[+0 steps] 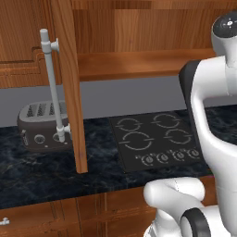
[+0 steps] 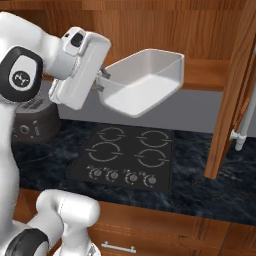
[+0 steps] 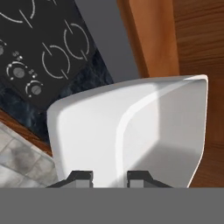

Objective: Retrieve the tupperware from the cabinet, then place the raw meat into the tupperware to avoid contamination.

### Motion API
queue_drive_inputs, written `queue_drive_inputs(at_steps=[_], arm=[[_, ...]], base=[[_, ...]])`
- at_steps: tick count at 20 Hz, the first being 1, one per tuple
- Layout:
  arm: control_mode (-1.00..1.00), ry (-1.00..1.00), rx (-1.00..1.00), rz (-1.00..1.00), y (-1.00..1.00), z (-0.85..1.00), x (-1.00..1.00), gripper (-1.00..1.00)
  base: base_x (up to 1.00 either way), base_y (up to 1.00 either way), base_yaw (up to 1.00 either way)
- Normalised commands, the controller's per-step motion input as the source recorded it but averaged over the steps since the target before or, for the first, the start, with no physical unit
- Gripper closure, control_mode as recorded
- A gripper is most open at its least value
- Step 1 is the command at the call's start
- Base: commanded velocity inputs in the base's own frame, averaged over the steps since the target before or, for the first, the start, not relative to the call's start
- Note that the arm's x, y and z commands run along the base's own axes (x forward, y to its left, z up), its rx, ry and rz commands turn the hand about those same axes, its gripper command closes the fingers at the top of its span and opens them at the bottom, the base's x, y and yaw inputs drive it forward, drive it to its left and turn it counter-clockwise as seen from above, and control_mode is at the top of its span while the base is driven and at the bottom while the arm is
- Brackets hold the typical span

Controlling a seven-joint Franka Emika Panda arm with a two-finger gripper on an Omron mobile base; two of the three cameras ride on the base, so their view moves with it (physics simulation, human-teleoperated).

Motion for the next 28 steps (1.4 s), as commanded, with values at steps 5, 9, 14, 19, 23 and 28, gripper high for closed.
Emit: queue_drive_inputs(at_steps=[5, 9, 14, 19, 23, 28], arm=[[-1.00, 0.00, 0.00, 0.03, 0.49, 0.00, -0.45, 1.00], [-1.00, 0.00, 0.00, 0.03, 0.41, 0.00, -0.36, 1.00], [-1.00, 0.00, 0.00, 0.04, 0.19, -0.01, -0.18, 1.00], [-1.00, 0.00, 0.00, 0.06, 0.10, -0.01, -0.07, 1.00], [-1.00, 0.00, 0.00, 0.00, 0.01, 0.00, 0.00, 1.00], [-1.00, 0.00, 0.00, 0.00, 0.00, 0.00, 0.00, 1.00]], base=[[0.00, 0.00, 0.00], [0.00, 0.00, 0.00], [0.00, 0.00, 0.00], [0.00, 0.00, 0.00], [0.00, 0.00, 0.00], [0.00, 0.00, 0.00]])
